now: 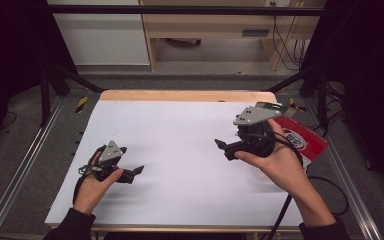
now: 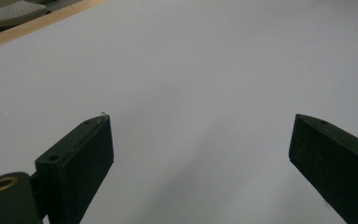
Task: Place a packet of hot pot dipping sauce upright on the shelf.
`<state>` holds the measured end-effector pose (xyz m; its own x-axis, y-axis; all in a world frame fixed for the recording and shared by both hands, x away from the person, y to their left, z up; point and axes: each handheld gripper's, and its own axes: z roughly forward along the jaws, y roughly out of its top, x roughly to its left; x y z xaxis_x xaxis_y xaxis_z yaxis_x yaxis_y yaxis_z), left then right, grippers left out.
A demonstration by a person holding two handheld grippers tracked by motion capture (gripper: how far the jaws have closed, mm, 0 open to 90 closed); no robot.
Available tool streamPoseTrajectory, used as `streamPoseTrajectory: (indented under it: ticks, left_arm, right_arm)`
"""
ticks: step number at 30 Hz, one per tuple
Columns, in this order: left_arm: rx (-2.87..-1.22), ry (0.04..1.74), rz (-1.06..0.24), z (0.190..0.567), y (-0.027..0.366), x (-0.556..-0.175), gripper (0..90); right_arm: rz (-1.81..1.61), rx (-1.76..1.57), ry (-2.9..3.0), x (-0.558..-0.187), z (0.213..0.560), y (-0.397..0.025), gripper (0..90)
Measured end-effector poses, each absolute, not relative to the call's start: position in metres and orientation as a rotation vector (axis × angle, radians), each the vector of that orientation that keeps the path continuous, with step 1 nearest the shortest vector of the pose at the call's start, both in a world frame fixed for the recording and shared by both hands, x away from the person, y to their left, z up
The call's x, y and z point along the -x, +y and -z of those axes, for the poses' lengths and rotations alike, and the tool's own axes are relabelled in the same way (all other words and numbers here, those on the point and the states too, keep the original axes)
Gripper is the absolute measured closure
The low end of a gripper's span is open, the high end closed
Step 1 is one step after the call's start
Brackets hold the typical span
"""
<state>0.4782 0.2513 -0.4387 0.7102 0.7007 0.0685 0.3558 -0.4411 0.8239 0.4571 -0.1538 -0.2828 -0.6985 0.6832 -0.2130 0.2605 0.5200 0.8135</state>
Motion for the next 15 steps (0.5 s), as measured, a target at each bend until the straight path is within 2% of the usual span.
streamPoseTrajectory:
  ticks: [15]
  left_arm:
    - [-2.063, 0.805, -0.513, 0.439, 0.252, -0.478, 6.3]
  right_arm:
    - [-1.087, -0.803, 2.262, -0.452, 0.320, -0.143, 9.1]
